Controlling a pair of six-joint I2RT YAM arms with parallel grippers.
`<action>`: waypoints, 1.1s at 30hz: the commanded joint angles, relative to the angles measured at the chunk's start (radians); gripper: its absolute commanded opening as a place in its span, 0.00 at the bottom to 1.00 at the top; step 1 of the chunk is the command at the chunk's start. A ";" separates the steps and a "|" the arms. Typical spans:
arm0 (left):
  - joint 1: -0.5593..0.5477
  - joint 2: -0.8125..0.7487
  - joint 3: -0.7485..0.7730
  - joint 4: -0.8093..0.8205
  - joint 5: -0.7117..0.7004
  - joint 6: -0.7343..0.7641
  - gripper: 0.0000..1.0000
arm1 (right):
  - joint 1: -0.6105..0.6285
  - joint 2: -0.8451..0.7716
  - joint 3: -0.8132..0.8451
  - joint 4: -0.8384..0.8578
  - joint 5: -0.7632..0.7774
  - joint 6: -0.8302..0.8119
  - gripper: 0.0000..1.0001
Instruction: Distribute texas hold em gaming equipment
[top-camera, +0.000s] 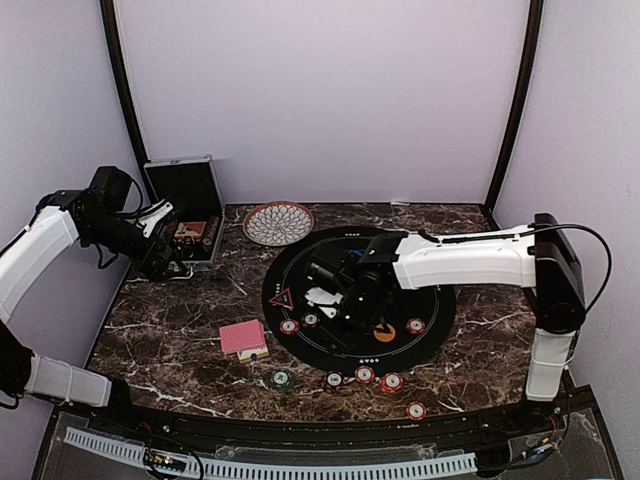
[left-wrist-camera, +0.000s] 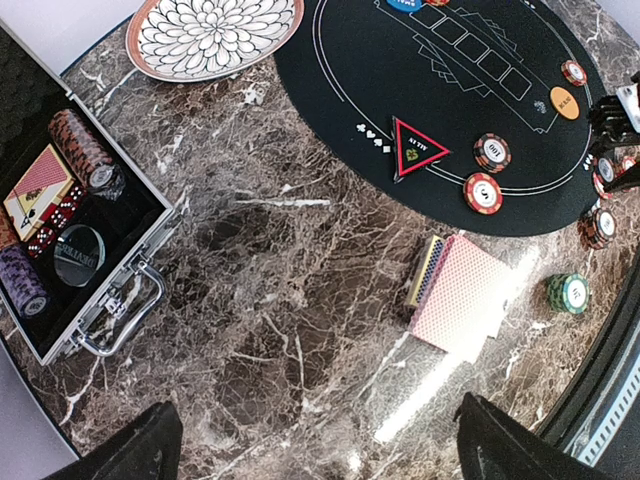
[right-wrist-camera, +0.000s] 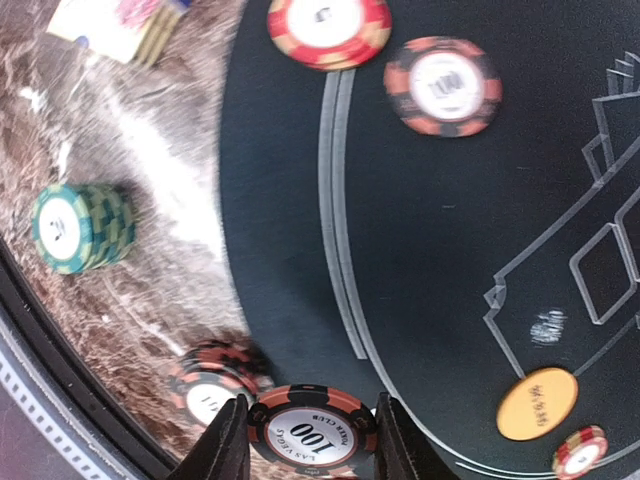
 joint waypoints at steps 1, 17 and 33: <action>-0.004 -0.009 0.036 -0.035 0.021 0.014 0.99 | -0.017 -0.038 0.021 -0.019 0.027 0.004 0.16; -0.004 -0.008 0.030 -0.029 0.026 0.016 0.99 | -0.430 0.017 0.063 0.122 0.194 0.064 0.15; -0.006 -0.012 0.024 -0.034 0.029 0.013 0.99 | -0.639 0.347 0.389 0.121 0.222 0.048 0.15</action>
